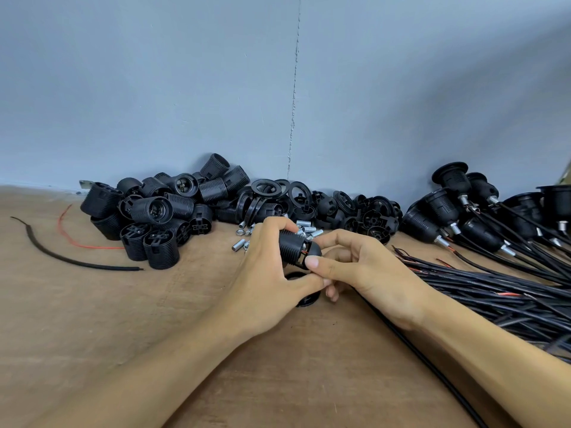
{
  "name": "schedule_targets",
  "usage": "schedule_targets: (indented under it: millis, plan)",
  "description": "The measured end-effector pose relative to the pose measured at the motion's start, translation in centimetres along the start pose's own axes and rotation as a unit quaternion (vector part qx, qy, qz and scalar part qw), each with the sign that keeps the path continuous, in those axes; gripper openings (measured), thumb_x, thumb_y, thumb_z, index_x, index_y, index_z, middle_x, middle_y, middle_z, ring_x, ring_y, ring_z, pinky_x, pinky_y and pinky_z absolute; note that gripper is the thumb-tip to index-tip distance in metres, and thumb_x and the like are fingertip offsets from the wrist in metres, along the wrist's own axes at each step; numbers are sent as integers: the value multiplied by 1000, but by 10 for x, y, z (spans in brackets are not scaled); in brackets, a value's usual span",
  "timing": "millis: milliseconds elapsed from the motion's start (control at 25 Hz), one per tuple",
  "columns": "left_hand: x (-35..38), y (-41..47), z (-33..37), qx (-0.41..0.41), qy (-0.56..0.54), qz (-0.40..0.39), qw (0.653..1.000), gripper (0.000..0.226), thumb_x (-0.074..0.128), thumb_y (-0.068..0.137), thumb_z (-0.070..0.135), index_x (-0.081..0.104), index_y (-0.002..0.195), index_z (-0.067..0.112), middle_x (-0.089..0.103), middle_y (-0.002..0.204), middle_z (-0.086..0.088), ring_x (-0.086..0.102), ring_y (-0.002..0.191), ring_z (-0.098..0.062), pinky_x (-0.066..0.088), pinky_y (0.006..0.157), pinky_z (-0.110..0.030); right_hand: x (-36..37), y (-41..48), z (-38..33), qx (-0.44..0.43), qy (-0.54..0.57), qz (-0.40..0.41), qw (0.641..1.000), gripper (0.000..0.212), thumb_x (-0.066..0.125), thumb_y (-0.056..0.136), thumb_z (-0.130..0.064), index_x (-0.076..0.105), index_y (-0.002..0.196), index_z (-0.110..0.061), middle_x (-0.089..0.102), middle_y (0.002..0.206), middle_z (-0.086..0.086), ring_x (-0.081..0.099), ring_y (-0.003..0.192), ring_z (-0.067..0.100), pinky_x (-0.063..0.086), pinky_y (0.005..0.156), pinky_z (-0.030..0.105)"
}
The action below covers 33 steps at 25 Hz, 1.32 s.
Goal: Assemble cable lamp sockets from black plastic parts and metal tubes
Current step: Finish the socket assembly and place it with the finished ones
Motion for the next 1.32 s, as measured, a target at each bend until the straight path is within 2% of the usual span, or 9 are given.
schedule_targets:
  millis: [120,320,560,760,1040,1120,1200,1280,1320]
  plan:
    - [0,0,0,8,-2,6,1000,53,69,65,53,41,109,41,47,106,13,47,99,11,37,79,-3,5,-1,0,-22,-20,8,1000,22,74,88,-17,66,106,-5,63,74,20,58,59,21,52,60,31]
    - [-1,-2,3,-5,-38,0,999,44,72,72,39,41,103,42,52,105,5,56,95,-4,48,82,-26,9,-4,0,-38,-14,17,999,23,72,89,-16,67,109,-5,63,80,23,59,63,22,52,63,31]
    - [-5,-3,6,-7,-44,-3,999,41,78,82,27,43,101,35,57,98,1,55,91,-13,42,77,-25,14,-6,1,-41,-4,26,999,23,70,91,-12,65,112,-3,63,81,21,59,62,19,52,63,31]
    - [-5,-3,6,-1,-59,-14,998,39,78,84,20,45,102,30,63,93,-5,60,91,-22,50,81,-40,17,-7,-1,-43,0,30,999,23,68,92,-10,64,112,-1,62,81,21,59,62,20,53,63,30]
    - [0,-3,6,2,-59,-2,998,38,71,82,21,44,104,37,58,101,-7,61,90,-17,53,80,-35,19,-6,-1,-40,4,35,999,24,67,93,-12,63,114,-2,64,86,26,62,64,21,56,65,31]
    - [0,-2,5,10,-40,7,999,43,72,84,13,44,104,38,58,103,-7,58,91,-6,48,77,-17,19,-6,0,-41,4,38,998,25,68,92,-12,62,115,-3,65,85,22,63,64,21,57,66,32]
    - [0,-1,5,18,-23,14,999,43,72,85,12,44,104,38,59,103,-6,56,90,-1,43,72,-9,18,-5,1,-42,2,40,998,26,68,92,-13,62,116,-3,65,83,19,63,64,21,57,66,32]
    - [1,1,4,17,-48,7,999,39,72,85,14,45,106,35,60,102,-8,60,91,-8,48,76,-17,17,-5,1,-41,0,38,998,27,67,93,-14,62,117,-3,65,83,19,63,65,21,56,65,30]
    - [2,2,3,13,-59,6,998,38,71,84,18,46,107,34,61,102,-8,61,93,-13,51,79,-28,17,-4,1,-41,-5,35,999,27,67,94,-14,62,118,-4,65,83,18,63,65,20,56,65,30]
Point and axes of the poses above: each hand's wrist, its own y-axis towards the middle knuckle, its own x-axis out of the palm, z = x × y, the point moved 3 cm from there along y, towards the middle knuckle
